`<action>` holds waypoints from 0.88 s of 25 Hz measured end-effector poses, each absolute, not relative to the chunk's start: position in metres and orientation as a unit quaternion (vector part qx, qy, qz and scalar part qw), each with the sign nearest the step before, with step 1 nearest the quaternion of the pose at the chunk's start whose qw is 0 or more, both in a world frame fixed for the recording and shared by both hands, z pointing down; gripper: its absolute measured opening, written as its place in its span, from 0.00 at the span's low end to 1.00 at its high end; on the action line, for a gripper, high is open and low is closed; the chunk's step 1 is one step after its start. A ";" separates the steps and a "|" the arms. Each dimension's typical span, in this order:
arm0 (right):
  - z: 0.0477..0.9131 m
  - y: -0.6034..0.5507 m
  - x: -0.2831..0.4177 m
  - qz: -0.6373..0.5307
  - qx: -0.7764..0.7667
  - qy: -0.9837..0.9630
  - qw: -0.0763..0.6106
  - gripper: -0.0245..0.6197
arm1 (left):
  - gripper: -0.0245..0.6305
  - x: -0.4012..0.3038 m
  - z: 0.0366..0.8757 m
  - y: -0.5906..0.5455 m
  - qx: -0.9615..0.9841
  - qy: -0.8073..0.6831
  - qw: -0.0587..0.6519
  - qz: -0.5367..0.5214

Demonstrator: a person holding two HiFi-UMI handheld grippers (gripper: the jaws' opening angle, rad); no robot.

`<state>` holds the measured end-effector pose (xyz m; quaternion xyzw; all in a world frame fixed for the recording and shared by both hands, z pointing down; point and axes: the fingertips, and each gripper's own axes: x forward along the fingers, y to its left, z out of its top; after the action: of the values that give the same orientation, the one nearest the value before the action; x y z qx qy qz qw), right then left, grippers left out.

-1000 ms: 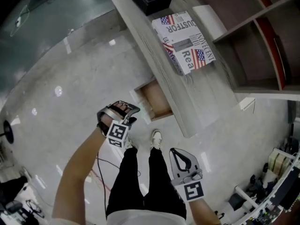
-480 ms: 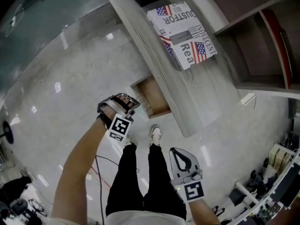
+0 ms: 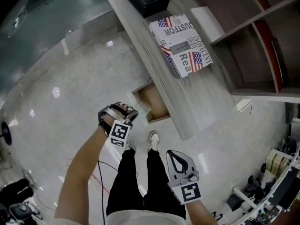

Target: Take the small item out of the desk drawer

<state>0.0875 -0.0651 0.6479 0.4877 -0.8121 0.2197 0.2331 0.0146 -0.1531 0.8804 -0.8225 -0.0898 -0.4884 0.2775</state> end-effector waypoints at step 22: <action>0.522 -0.071 0.049 0.137 0.467 -0.855 0.177 0.07 | 0.06 -0.039 0.620 -0.190 -0.912 0.353 0.003 -0.207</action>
<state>0.0486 -0.0707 0.5219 0.4670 -0.8555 0.1374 0.1765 -0.0385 -0.1901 0.6197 -0.9124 0.3533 -0.2067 0.0025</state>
